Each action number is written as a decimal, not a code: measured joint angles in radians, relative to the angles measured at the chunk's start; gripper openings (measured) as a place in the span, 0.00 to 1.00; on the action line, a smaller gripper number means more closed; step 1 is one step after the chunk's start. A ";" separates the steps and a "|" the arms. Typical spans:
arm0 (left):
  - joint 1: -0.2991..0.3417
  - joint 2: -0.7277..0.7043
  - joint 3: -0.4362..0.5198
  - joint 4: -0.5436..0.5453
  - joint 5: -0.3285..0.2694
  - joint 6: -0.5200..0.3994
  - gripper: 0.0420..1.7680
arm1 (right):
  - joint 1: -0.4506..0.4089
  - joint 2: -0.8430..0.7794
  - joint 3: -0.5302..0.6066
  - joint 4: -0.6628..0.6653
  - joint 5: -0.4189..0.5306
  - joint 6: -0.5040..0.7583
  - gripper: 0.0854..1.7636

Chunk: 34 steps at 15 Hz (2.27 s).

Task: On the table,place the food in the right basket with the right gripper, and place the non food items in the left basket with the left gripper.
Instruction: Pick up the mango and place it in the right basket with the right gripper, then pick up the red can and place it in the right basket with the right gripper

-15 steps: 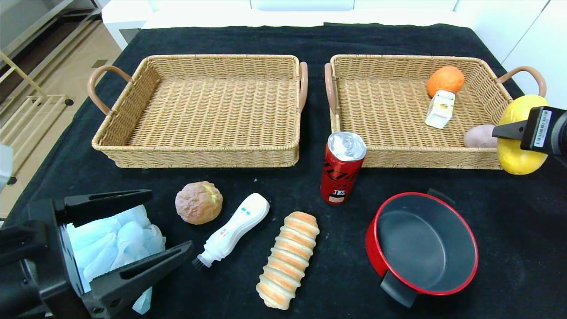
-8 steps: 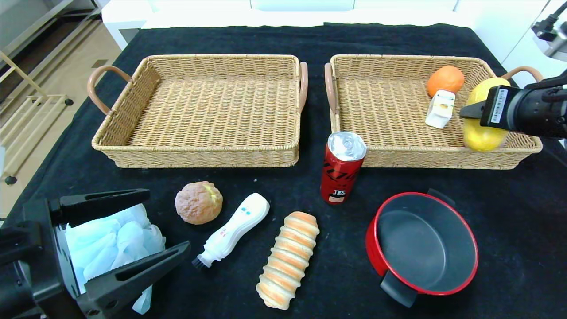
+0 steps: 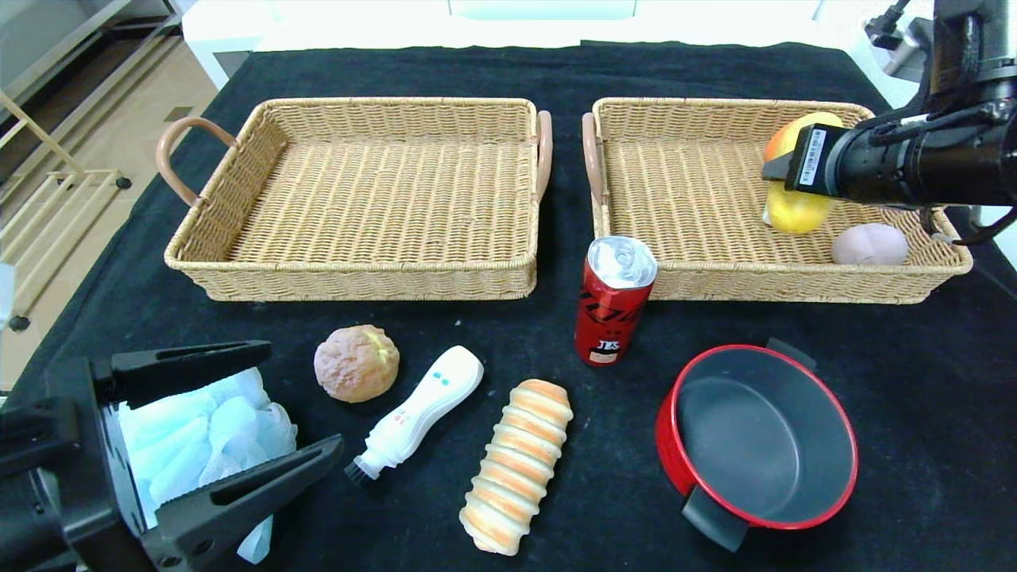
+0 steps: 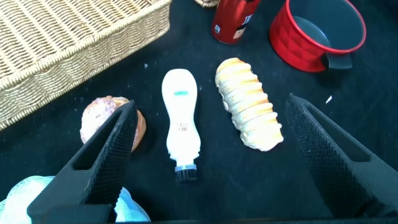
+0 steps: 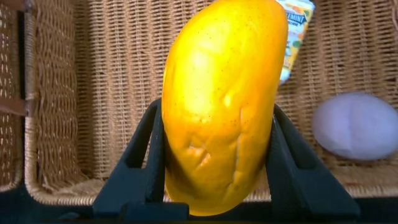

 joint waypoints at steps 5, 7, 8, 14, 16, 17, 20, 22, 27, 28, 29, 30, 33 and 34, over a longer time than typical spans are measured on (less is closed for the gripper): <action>0.000 0.004 0.000 0.000 0.000 0.000 0.97 | 0.001 0.103 -0.108 0.001 -0.019 -0.007 0.52; 0.000 0.005 0.000 0.000 -0.001 0.001 0.97 | 0.001 0.143 -0.151 0.002 -0.047 -0.007 0.52; -0.001 0.005 0.000 0.000 -0.001 0.001 0.97 | 0.002 0.159 -0.166 0.002 -0.050 -0.007 0.52; -0.003 0.006 0.000 0.001 -0.001 0.003 0.97 | 0.009 0.201 -0.203 0.002 -0.051 -0.004 0.69; -0.003 0.007 0.001 0.002 -0.001 0.003 0.97 | 0.009 0.199 -0.205 0.002 -0.050 -0.005 0.76; -0.003 0.007 0.002 0.002 -0.001 0.003 0.97 | 0.010 0.194 -0.205 0.002 -0.049 -0.007 0.78; -0.004 0.008 0.005 0.002 -0.002 0.003 0.97 | 0.027 0.149 -0.164 0.007 -0.036 -0.019 0.84; -0.005 0.009 0.006 0.001 -0.002 0.004 0.97 | 0.050 0.095 -0.094 0.005 -0.020 -0.051 0.87; -0.005 0.012 0.009 0.001 -0.001 0.019 0.97 | 0.150 -0.056 0.081 0.002 -0.012 -0.066 0.91; -0.005 0.014 0.012 0.000 -0.002 0.019 0.97 | 0.166 -0.081 0.111 0.003 -0.012 -0.067 0.92; -0.005 0.015 0.012 -0.001 -0.001 0.020 0.97 | 0.178 -0.107 0.146 0.003 -0.012 -0.077 0.93; -0.005 0.015 0.012 -0.001 -0.002 0.020 0.97 | 0.187 -0.131 0.187 0.004 -0.013 -0.090 0.93; -0.005 0.015 0.010 -0.001 -0.002 0.023 0.97 | 0.208 -0.220 0.316 0.002 -0.011 -0.117 0.94; -0.005 0.015 0.011 -0.001 -0.002 0.037 0.97 | 0.218 -0.248 0.352 0.002 0.002 -0.124 0.95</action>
